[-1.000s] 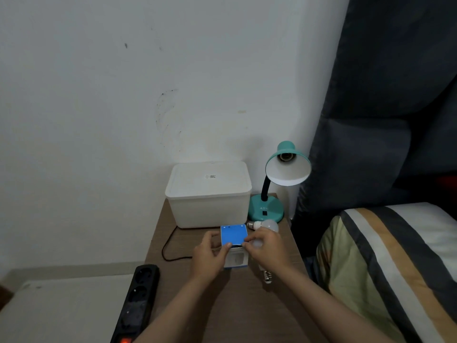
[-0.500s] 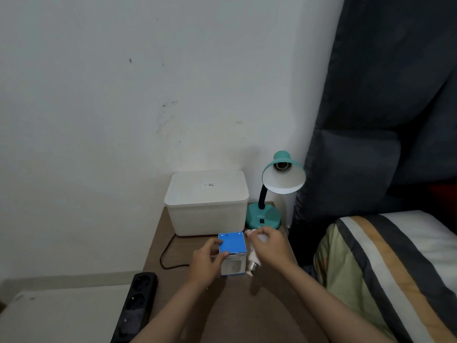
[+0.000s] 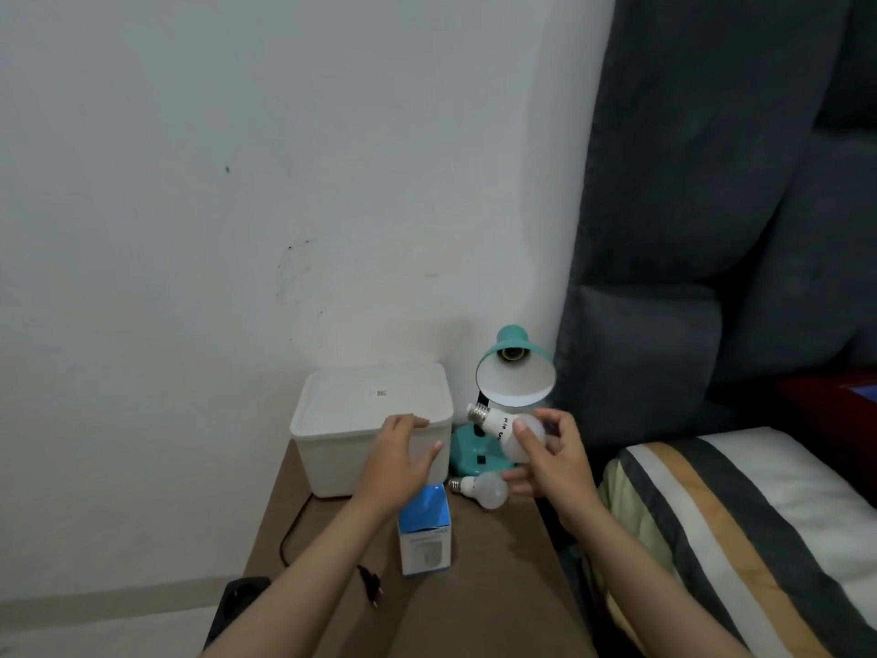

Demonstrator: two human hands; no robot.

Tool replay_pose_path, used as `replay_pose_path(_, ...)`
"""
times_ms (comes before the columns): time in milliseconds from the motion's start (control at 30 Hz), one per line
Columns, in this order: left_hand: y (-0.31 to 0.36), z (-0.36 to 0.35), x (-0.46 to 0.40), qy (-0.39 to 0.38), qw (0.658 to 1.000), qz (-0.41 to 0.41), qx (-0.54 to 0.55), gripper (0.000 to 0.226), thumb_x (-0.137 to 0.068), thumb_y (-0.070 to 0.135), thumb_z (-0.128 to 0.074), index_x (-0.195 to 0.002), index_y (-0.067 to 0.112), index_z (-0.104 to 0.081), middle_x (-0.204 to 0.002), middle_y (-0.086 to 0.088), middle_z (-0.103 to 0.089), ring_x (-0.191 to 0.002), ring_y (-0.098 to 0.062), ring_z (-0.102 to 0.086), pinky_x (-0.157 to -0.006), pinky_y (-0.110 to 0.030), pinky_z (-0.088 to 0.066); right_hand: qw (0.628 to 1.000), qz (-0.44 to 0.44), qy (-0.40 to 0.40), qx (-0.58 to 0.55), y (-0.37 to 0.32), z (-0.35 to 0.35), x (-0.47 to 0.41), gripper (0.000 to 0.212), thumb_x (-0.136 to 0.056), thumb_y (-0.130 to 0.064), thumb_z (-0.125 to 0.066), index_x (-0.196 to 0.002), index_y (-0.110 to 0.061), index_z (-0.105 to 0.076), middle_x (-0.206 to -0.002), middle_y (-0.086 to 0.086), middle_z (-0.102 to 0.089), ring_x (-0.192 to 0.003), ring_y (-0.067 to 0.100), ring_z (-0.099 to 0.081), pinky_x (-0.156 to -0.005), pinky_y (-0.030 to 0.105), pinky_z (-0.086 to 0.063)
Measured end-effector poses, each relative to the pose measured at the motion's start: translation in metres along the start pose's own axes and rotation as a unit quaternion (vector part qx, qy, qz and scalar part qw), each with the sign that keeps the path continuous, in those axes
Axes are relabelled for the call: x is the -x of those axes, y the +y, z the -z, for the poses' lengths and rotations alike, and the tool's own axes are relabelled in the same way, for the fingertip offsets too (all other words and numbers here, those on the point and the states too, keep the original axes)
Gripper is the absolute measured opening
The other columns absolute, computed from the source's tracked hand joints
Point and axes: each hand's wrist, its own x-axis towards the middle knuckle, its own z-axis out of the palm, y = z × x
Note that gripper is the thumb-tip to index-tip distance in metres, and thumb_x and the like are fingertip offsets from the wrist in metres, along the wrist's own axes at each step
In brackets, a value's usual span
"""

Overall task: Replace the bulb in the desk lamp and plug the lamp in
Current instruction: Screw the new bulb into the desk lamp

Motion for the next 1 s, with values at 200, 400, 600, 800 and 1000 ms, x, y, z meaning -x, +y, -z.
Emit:
replay_pose_path(200,0.034,-0.003,-0.054,-0.001,0.995,-0.102,-0.009,0.031,-0.089,0.029,-0.059,-0.118,0.017,-0.055,-0.123,0.0,-0.052,-0.116,-0.013,-0.049,-0.092,-0.02,-0.036,0.983,0.143,0.098,0.053,0.011,0.002,-0.017,0.045,-0.076,-0.021,-0.075,-0.112,-0.037,-0.054,-0.12,0.007,-0.053,-0.092,0.026,-0.068,-0.08,0.044,-0.06)
replay_pose_path(400,0.047,-0.021,-0.094,-0.027,0.982,-0.18,-0.04,0.029,-0.088,0.02,-0.06,-0.117,0.018,-0.057,-0.129,-0.004,-0.052,-0.119,-0.021,-0.05,-0.095,-0.03,-0.044,0.945,0.251,0.149,0.148,0.018,-0.009,-0.039,0.051,-0.079,-0.008,-0.076,-0.125,-0.021,-0.059,-0.118,0.002,-0.041,-0.099,0.01,-0.06,-0.084,0.007,-0.049)
replay_pose_path(600,0.046,-0.034,-0.117,-0.024,0.973,-0.223,-0.045,0.03,-0.086,0.003,-0.057,-0.112,0.017,-0.062,-0.13,-0.007,-0.056,-0.112,-0.024,-0.058,-0.089,-0.028,-0.047,0.926,0.284,0.175,0.179,0.029,-0.014,-0.06,0.053,-0.081,-0.009,-0.075,-0.129,-0.023,-0.059,-0.123,0.005,-0.039,-0.103,0.014,-0.057,-0.089,0.021,-0.054)
replay_pose_path(800,0.044,-0.039,-0.12,0.0,0.97,-0.241,-0.03,0.037,-0.082,-0.012,-0.053,-0.109,0.011,-0.065,-0.12,-0.014,-0.064,-0.109,-0.022,-0.063,-0.087,-0.016,-0.044,0.907,0.298,0.201,0.221,0.033,-0.024,-0.076,0.049,-0.082,-0.005,-0.073,-0.127,-0.019,-0.06,-0.13,0.014,-0.034,-0.101,0.016,-0.053,-0.085,0.034,-0.059)
replay_pose_path(1000,0.043,-0.037,-0.121,-0.008,0.969,-0.245,-0.015,0.036,-0.081,-0.011,-0.056,-0.109,0.009,-0.067,-0.118,-0.017,-0.065,-0.103,-0.022,-0.066,-0.085,-0.004,-0.039,0.893,0.303,0.227,0.243,0.033,-0.034,-0.087,0.05,-0.081,-0.005,-0.073,-0.127,-0.019,-0.059,-0.128,0.014,-0.032,-0.093,0.014,-0.052,-0.086,0.027,-0.054)
